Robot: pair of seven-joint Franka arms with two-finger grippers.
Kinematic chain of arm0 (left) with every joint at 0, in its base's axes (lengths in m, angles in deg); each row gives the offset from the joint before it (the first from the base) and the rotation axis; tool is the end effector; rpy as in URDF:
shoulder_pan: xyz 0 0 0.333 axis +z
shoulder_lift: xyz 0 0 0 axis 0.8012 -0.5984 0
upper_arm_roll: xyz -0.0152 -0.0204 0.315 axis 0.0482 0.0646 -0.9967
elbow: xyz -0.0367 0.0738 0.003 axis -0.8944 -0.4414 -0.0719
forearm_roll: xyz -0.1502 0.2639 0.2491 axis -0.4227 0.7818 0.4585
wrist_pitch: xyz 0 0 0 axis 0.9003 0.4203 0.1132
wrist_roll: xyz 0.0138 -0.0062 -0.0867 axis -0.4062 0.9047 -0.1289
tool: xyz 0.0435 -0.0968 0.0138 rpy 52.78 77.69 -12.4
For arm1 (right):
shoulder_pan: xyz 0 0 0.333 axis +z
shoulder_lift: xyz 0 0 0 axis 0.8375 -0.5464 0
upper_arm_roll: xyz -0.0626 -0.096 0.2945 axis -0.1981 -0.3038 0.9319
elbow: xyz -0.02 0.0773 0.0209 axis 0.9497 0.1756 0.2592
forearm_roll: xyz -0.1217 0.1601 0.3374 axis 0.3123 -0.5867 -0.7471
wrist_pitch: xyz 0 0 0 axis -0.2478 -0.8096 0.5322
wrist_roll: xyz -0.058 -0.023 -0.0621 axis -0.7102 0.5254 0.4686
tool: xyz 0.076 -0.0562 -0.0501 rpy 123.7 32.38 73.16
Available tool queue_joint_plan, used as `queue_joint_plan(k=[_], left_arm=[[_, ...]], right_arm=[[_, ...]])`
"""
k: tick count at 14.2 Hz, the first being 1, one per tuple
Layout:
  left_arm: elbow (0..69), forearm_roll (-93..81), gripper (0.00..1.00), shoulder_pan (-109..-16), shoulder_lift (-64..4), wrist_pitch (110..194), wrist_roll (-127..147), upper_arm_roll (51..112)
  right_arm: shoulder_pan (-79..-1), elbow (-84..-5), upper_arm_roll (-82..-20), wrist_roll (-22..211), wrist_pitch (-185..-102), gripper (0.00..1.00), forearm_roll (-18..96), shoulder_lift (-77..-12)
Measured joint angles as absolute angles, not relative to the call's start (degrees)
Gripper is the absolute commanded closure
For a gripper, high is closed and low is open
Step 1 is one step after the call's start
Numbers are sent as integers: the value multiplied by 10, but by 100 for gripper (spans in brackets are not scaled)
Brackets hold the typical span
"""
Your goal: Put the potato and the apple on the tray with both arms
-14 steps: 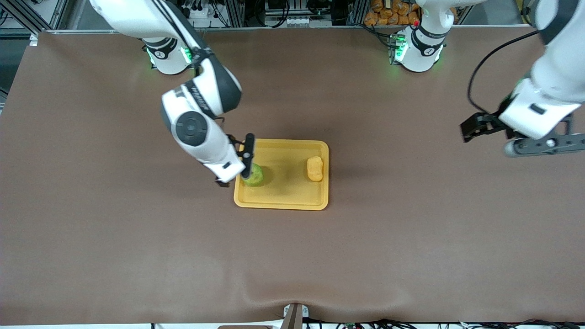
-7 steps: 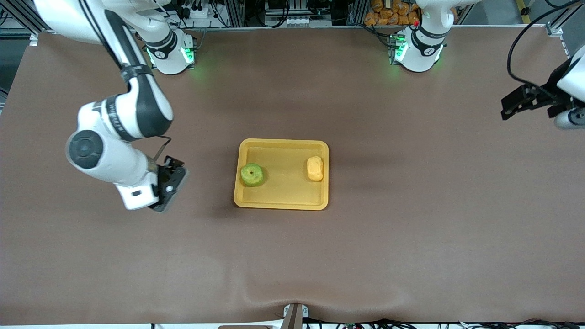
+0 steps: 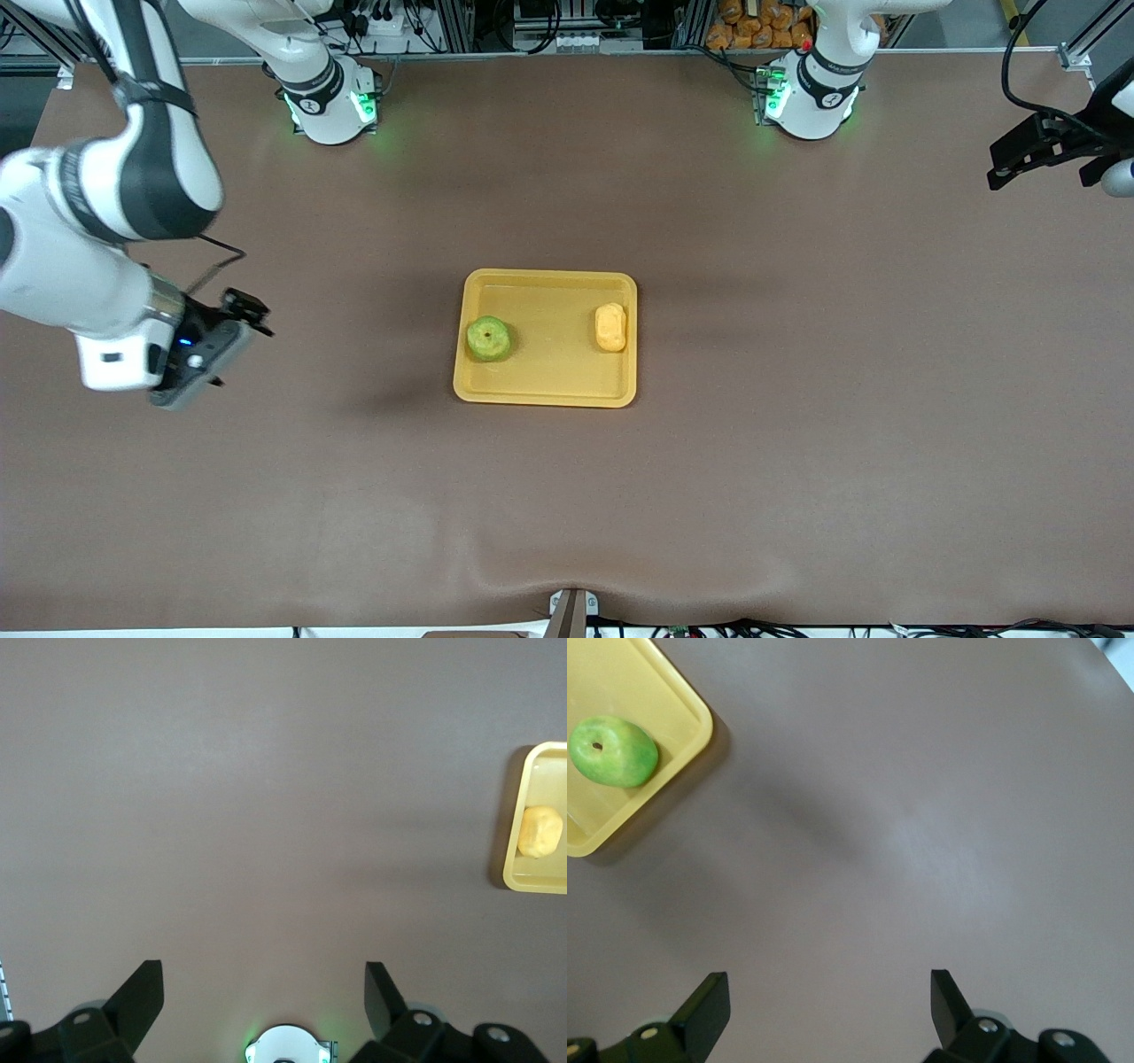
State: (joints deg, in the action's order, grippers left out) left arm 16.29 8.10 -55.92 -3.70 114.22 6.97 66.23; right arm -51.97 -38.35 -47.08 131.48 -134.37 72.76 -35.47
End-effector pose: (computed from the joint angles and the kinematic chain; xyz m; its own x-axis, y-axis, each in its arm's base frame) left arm 0.5263 -0.0424 0.6898 0.9998 -0.0201 -0.0074 -0.0207 -0.9953 -0.0945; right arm 0.6334 0.0441 0.4764 0.7163 0.6976 0.0191 0.6975 -0.7148 -0.0501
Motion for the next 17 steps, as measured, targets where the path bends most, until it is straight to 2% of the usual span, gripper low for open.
queue_joint_plan(k=[4,10,13,17], left_arm=[[165,51,0,-559,-37,1142,70,661],[170,47,0,-559,-37,1138,70,658],[170,47,0,-559,-36,1112,70,656],[179,48,0,-558,-18,1091,70,655]], right_arm=[[-524,-375,-507,1184,-1266,0,726,-302],[-545,-322,-475,937,-1147,0,726,-235],[-566,-322,-476,926,-1124,0,726,-206],[-567,-323,-490,925,-1121,0,726,-199]])
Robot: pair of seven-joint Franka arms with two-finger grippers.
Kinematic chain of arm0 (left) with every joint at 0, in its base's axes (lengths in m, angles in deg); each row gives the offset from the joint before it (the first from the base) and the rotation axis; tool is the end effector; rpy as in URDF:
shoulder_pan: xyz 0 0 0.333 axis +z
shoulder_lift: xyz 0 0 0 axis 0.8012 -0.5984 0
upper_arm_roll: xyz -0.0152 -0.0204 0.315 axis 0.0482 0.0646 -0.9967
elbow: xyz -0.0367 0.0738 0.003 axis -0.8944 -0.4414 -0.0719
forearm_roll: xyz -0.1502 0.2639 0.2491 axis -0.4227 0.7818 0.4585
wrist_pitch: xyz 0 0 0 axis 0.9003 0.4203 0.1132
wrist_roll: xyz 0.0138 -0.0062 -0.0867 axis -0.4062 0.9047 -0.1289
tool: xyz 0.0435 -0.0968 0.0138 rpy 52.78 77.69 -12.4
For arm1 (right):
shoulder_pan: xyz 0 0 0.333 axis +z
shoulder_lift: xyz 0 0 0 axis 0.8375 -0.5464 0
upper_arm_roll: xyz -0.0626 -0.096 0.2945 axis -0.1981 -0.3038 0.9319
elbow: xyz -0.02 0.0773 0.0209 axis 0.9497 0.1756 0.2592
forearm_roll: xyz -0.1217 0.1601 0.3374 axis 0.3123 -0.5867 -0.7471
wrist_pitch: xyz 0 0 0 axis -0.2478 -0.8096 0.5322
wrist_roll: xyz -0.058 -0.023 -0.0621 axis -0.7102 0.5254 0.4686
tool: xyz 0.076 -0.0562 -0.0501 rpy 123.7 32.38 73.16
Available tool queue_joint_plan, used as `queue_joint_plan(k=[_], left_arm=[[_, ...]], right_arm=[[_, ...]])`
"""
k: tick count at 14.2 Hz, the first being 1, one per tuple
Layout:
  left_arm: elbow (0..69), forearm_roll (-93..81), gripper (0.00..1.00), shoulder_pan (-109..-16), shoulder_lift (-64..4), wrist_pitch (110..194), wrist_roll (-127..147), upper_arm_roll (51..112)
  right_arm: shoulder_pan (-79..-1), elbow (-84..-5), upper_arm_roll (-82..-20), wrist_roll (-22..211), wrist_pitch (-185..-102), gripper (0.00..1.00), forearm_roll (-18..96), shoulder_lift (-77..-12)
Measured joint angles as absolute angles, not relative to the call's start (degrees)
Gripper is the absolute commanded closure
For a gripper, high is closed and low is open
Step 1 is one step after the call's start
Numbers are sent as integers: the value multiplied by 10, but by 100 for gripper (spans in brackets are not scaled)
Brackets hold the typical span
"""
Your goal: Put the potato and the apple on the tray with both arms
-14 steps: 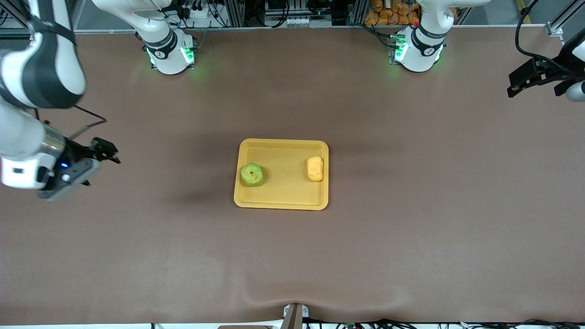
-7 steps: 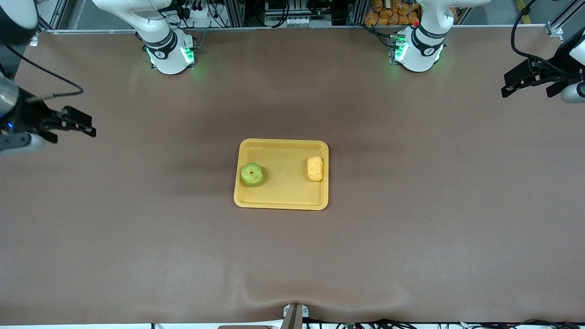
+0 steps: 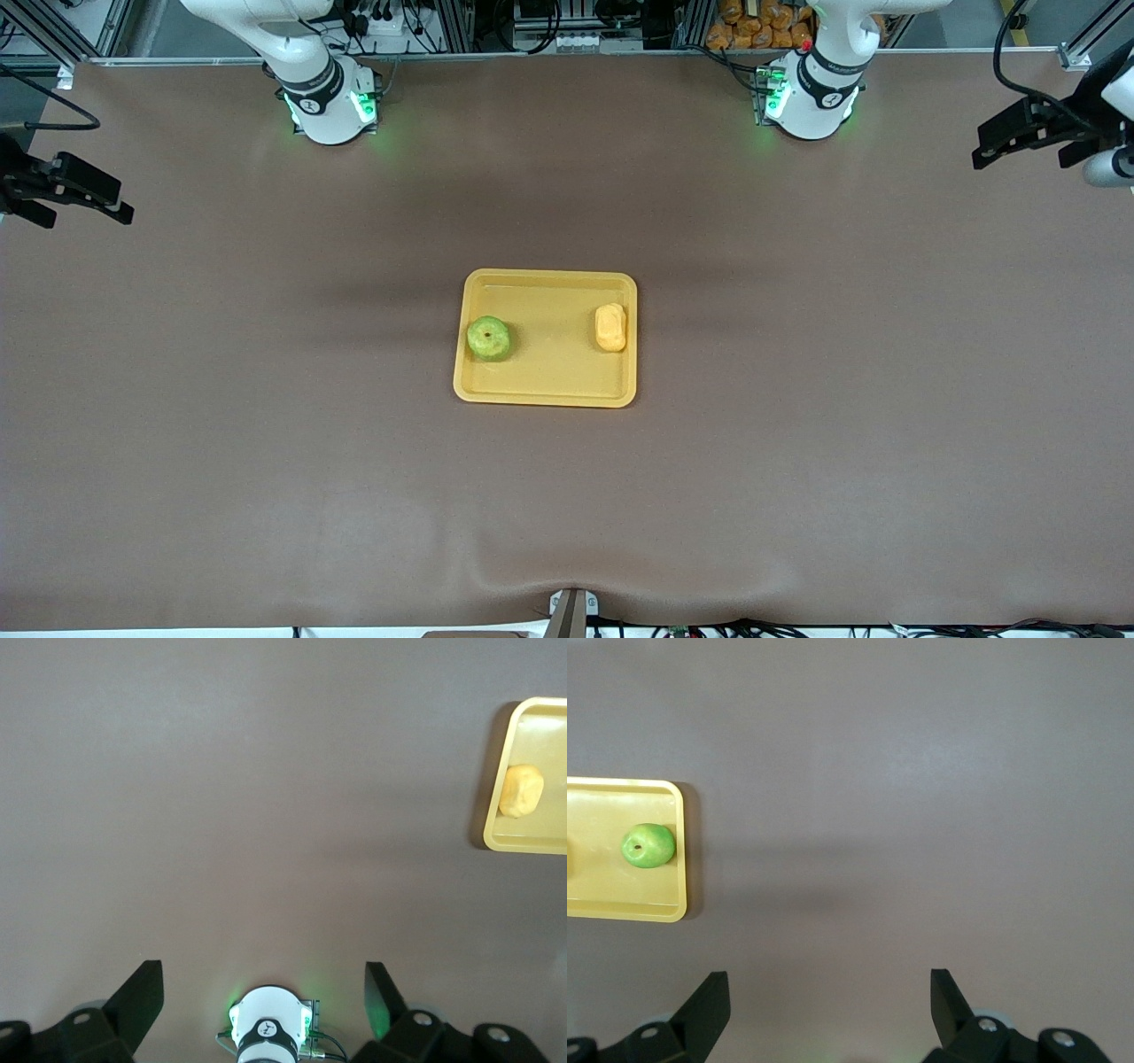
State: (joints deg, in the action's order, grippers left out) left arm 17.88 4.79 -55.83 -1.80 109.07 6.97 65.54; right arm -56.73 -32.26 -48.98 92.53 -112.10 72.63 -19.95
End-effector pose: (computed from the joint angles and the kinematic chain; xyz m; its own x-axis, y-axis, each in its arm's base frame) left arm 0.5056 -0.0406 0.6868 0.9953 -0.0131 -0.0958 -0.0174 -0.9989 -0.0445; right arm 0.5359 -0.0235 0.6537 0.9996 -0.0006 -0.0271 -0.0024 -0.9980 -0.0638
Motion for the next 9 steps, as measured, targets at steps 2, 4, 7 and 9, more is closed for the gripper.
queue_joint_plan(k=[2,4,7,9], left_arm=[[198,48,0,-554,1,1091,70,655],[209,48,0,-551,9,1091,70,655],[215,48,0,-551,9,1094,70,655],[215,48,0,-552,9,1097,70,656]], right_arm=[[-571,-323,-491,925,-1115,0,726,-196],[-571,-323,-490,925,-1108,0,726,-193],[-571,-323,-490,925,-1096,0,727,-190],[-572,-322,-490,925,-1092,0,730,-186]])
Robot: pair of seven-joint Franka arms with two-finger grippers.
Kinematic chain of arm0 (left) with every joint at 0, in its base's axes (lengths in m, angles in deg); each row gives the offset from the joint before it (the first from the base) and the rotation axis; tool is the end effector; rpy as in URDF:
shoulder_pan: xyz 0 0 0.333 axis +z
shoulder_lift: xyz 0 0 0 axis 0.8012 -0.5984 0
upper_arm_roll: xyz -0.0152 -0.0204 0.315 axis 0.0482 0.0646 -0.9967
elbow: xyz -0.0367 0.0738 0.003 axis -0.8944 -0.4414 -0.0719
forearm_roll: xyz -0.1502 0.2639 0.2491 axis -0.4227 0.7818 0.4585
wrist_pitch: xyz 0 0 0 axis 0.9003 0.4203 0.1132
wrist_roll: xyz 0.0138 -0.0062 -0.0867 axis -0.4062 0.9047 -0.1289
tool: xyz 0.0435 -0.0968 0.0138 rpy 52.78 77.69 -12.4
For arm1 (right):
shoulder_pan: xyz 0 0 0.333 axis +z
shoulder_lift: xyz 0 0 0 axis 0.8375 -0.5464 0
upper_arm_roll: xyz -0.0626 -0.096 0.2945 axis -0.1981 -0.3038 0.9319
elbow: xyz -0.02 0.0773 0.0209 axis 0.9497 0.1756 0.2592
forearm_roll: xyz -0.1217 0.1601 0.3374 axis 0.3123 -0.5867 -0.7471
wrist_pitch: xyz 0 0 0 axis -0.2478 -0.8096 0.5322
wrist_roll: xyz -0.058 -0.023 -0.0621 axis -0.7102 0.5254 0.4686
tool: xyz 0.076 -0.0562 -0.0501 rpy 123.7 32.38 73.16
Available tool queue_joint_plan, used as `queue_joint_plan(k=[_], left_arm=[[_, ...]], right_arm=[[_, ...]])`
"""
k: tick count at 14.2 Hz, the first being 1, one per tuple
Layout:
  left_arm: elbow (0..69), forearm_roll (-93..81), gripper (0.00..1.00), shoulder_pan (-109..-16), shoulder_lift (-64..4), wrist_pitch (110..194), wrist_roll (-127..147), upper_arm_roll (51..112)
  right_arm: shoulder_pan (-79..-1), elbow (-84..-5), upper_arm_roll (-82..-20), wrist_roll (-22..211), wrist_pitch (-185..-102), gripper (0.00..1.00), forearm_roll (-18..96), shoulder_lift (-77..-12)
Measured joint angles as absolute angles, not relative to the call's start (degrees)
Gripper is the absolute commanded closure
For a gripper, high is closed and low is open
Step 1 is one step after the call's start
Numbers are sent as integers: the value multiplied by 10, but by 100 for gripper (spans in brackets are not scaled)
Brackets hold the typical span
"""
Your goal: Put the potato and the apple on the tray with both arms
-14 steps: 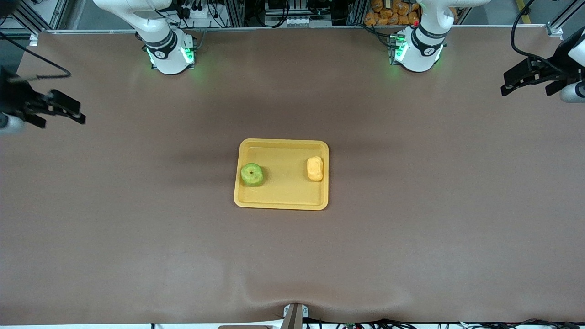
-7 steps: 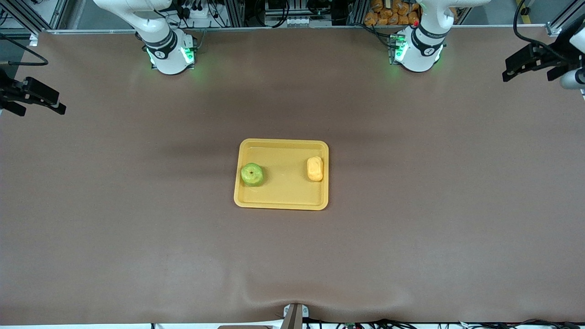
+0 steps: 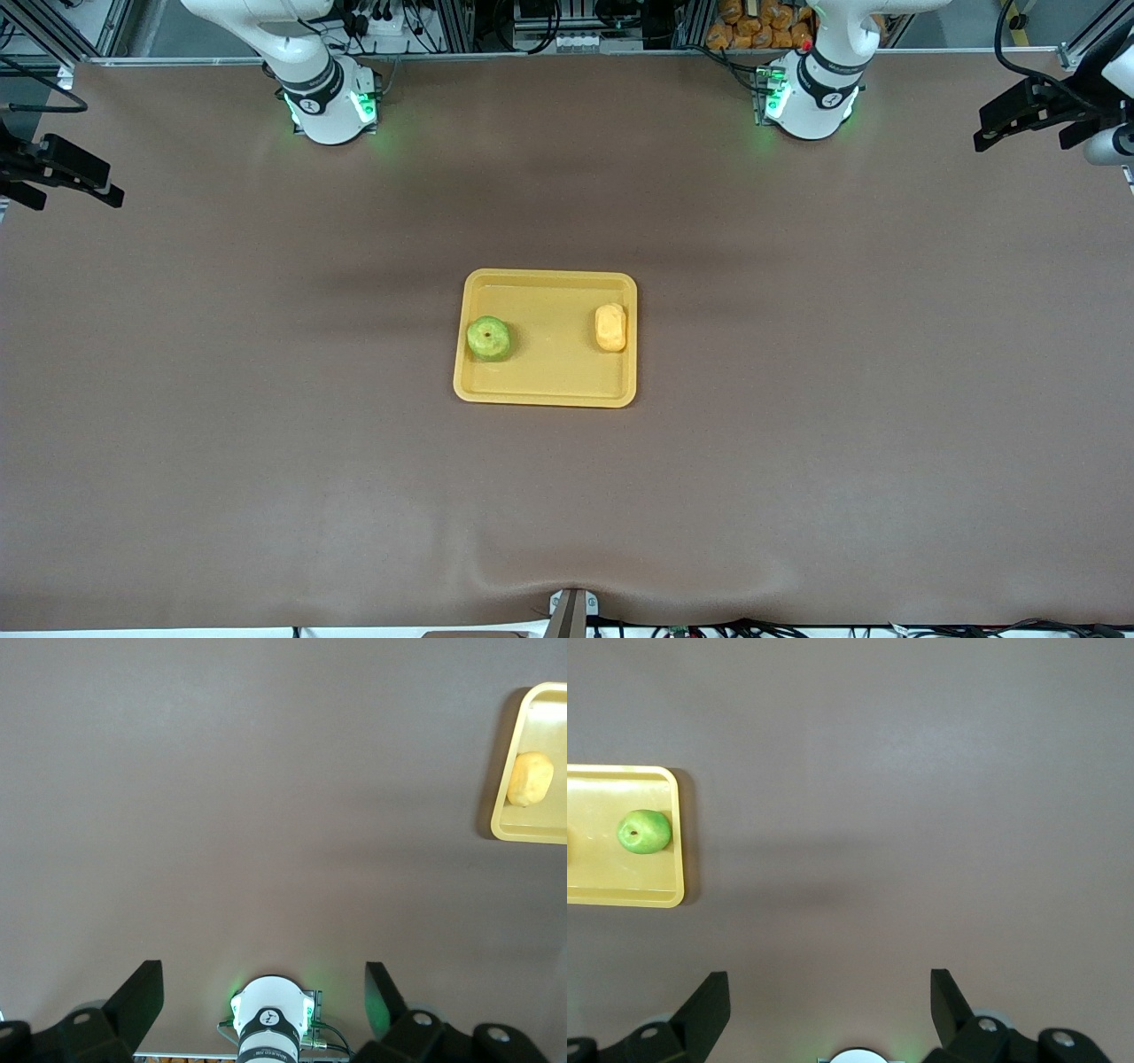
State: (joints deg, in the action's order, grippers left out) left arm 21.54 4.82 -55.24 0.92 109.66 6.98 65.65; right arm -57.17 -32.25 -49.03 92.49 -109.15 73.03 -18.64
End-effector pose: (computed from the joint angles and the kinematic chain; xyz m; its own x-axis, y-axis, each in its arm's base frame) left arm 0.4923 -0.0359 0.6831 0.9948 -0.0044 -0.1017 -0.0093 -0.9988 -0.0477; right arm 0.5225 -0.0283 0.6616 0.9984 -0.0076 -0.0558 -0.0109 -0.9982 -0.0595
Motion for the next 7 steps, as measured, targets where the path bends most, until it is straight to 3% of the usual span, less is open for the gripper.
queue_joint_plan(k=[7], left_arm=[[215,48,0,-555,4,1102,70,658]], right_arm=[[-572,-322,-490,925,-1083,0,732,-185]])
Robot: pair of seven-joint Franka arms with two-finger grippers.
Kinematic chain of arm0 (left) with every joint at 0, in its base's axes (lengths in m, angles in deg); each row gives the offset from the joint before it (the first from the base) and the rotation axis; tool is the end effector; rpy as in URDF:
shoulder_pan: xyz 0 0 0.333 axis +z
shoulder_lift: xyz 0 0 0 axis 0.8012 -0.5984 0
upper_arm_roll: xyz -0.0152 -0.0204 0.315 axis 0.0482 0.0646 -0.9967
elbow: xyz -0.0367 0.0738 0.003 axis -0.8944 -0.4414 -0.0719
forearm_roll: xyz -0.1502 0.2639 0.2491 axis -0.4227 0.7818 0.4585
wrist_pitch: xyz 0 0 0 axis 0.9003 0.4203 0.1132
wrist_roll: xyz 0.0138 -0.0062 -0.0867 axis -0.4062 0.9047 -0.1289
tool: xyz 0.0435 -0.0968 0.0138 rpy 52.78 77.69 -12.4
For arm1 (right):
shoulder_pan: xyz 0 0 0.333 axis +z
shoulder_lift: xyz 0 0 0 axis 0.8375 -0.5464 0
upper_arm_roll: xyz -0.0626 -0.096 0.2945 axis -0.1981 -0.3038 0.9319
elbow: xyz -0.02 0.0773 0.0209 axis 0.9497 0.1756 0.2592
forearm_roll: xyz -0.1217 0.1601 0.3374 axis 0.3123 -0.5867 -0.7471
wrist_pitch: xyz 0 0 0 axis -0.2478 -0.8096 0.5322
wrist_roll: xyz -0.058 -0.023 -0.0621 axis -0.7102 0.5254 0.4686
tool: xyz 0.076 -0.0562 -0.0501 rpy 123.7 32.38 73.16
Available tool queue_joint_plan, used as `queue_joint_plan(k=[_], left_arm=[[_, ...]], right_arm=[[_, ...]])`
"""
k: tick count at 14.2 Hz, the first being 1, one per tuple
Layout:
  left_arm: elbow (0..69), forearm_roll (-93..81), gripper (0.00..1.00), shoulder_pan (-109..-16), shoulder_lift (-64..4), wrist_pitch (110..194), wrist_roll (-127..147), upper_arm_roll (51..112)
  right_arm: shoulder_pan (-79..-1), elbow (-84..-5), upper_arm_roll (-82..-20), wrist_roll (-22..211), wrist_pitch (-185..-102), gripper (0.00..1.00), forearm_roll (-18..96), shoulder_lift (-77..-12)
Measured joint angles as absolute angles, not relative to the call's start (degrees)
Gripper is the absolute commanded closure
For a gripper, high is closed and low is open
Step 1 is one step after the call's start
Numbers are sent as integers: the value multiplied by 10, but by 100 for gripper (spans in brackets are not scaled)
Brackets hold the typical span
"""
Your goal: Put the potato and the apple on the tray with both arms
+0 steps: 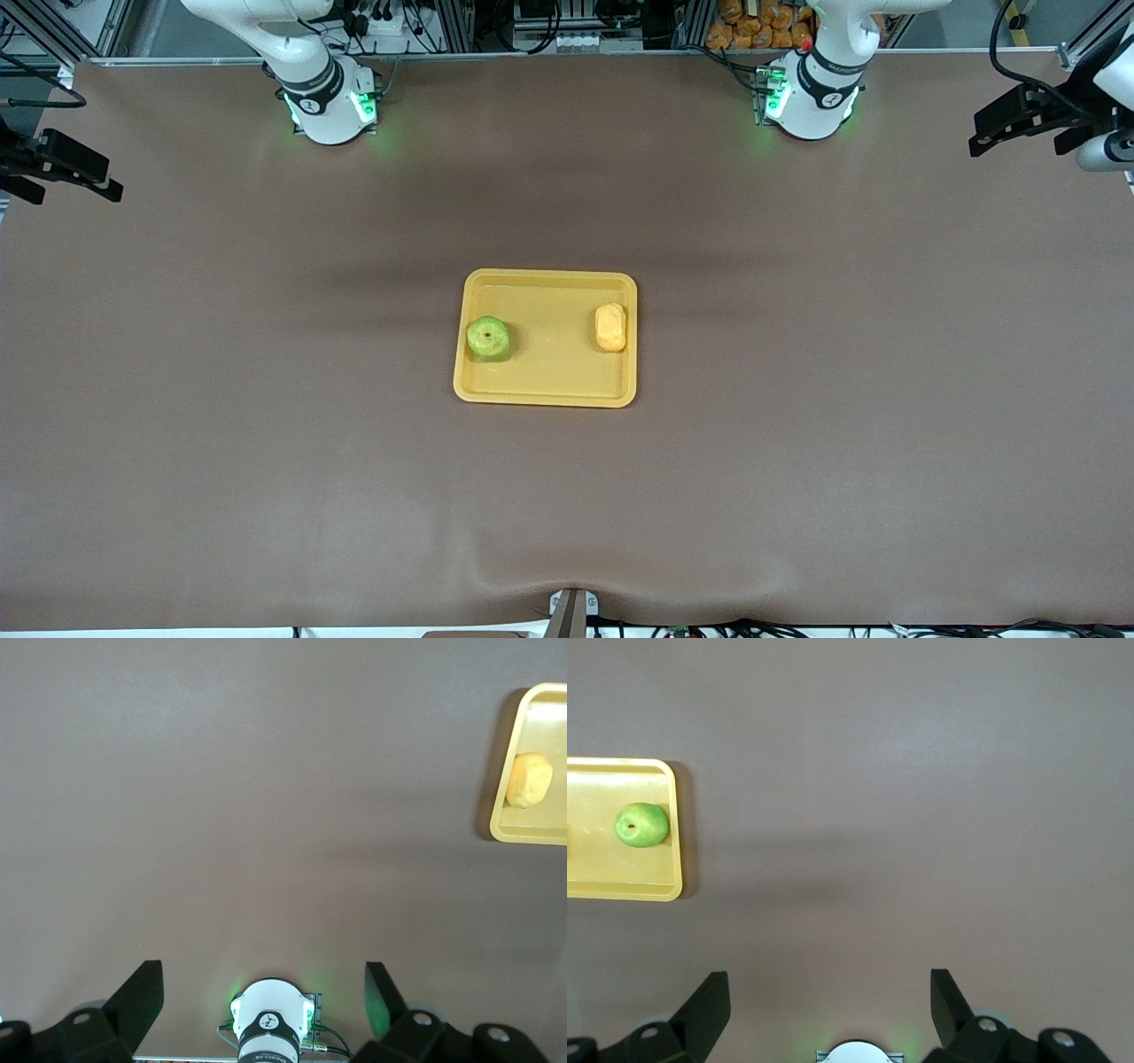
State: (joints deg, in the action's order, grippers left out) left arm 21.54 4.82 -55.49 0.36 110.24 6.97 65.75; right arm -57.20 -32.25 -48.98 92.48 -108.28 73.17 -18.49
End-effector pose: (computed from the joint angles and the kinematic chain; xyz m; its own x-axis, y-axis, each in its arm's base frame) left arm 0.4967 -0.0392 0.6791 0.9948 -0.0111 -0.1013 -0.0160 -0.9987 -0.0475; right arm 0.5200 -0.0282 0.6617 0.9976 -0.0069 -0.0685 -0.0109 -0.9983 -0.0577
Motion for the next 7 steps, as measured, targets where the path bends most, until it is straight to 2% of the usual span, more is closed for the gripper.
queue_joint_plan(k=[7], left_arm=[[215,48,0,-552,2,1103,70,656]], right_arm=[[-572,-322,-487,925,-1083,0,737,-185]])
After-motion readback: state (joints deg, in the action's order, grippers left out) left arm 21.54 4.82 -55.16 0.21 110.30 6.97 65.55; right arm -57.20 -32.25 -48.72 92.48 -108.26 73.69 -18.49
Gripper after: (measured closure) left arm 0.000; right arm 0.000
